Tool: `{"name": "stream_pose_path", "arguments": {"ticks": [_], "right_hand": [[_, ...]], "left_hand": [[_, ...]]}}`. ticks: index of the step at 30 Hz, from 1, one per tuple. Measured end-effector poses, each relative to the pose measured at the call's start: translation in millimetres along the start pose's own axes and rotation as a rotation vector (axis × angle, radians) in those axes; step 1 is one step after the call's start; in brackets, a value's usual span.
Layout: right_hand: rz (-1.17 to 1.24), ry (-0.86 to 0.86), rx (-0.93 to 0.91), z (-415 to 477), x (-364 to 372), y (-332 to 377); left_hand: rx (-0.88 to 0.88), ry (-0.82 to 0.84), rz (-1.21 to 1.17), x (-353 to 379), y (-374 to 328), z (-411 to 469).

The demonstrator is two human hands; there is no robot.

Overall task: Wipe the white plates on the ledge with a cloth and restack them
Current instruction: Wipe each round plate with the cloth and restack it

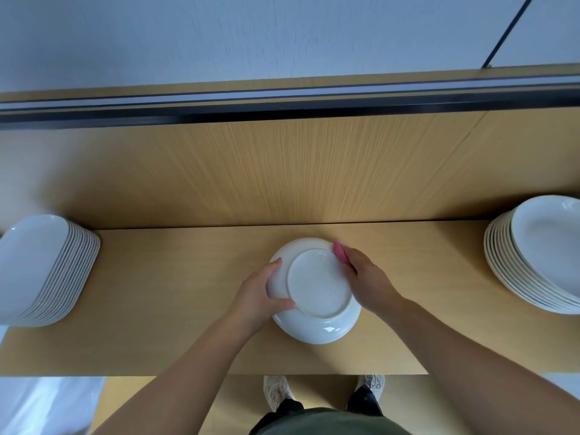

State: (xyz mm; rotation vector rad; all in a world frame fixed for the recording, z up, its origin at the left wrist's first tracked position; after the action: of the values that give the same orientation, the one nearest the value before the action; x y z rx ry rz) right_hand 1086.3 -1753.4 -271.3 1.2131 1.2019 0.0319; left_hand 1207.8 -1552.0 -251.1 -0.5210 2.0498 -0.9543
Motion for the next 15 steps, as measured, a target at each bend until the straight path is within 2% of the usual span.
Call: {"name": "stream_pose_path", "arguments": {"ticks": [8,11,15], "right_hand": [[0.071,-0.101,0.008,-30.8,3.6,-9.0],[0.083,-0.022,-0.056,-12.9,1.6,-6.9],[0.01,0.122,-0.192,15.3,-7.1,6.3]], "left_hand": [[0.074,0.071,0.181,-2.6,-1.9,-0.7],[0.037,0.109,0.143,-2.0,-1.8,-2.6],[-0.039,0.145,-0.038,-0.8,-3.5,-2.7]]}}
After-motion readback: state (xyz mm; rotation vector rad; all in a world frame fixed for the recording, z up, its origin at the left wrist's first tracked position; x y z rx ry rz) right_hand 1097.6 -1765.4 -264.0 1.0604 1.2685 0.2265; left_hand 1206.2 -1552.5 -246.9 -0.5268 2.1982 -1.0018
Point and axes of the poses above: each hand's wrist, its own z-axis towards the middle knuckle, its own x-axis out of the palm, y = z × x, the point moved 5 cm from there along z, towards the middle knuckle, and after that the axes turned 15 degrees about -y, right-handed, at the moved point
